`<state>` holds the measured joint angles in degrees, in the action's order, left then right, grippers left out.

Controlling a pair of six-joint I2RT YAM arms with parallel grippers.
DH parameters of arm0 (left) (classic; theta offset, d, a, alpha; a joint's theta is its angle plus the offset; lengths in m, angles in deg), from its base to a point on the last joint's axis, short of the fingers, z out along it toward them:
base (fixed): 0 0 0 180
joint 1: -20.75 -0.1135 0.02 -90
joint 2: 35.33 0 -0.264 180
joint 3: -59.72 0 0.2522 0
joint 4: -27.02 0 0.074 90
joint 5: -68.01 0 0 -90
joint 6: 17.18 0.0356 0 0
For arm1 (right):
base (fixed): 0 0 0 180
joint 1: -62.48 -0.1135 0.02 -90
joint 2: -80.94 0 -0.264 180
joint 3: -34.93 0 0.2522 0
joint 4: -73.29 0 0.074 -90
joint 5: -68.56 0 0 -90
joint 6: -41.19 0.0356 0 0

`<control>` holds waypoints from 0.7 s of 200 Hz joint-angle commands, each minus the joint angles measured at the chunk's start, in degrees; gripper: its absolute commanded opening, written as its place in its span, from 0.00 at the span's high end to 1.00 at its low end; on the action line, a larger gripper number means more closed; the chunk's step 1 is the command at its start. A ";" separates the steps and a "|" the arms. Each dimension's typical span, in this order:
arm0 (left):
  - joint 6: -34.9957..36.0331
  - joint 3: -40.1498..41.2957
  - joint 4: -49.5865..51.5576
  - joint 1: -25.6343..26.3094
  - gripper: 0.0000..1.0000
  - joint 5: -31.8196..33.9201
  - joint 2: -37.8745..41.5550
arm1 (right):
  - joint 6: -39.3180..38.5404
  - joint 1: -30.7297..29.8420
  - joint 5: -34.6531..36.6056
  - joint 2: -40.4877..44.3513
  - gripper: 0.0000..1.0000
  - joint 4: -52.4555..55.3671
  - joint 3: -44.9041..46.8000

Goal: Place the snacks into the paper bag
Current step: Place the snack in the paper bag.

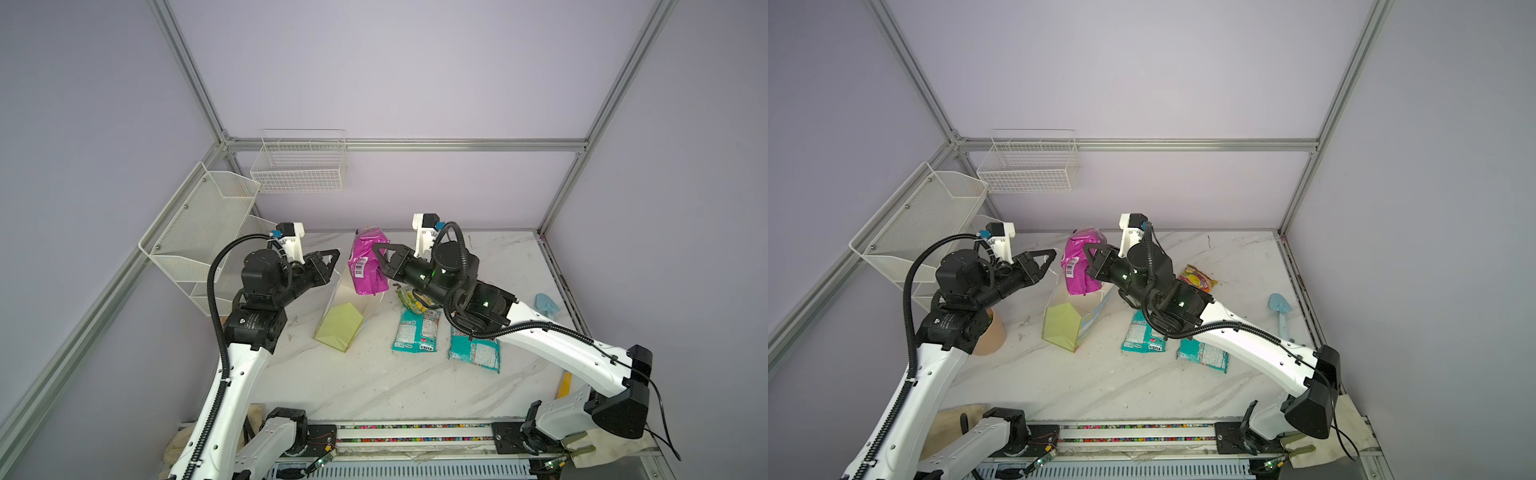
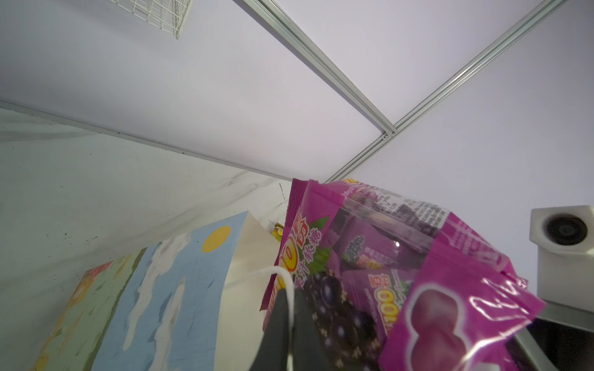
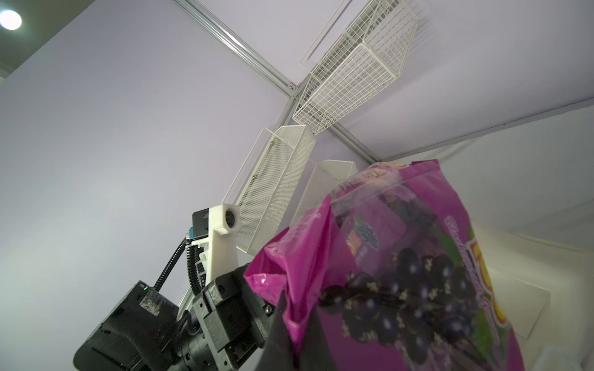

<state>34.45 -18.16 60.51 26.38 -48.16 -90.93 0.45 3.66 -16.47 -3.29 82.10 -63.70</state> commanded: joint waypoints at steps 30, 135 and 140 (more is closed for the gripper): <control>0.94 1.98 -2.39 -0.44 1.00 1.71 1.10 | 6.33 -2.05 1.45 0.02 1.00 -12.55 2.16; 0.93 2.26 -2.32 -1.54 1.00 2.84 1.72 | 12.52 -2.96 5.28 -2.01 1.00 -18.01 6.10; 0.92 2.25 -2.35 -1.58 1.00 2.80 1.79 | 12.47 -2.96 5.10 -2.40 1.00 -17.86 5.78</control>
<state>34.50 -17.90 60.51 25.46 -45.59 -90.34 10.98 1.03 -12.41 -5.59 72.77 -54.97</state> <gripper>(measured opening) 0.047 0.055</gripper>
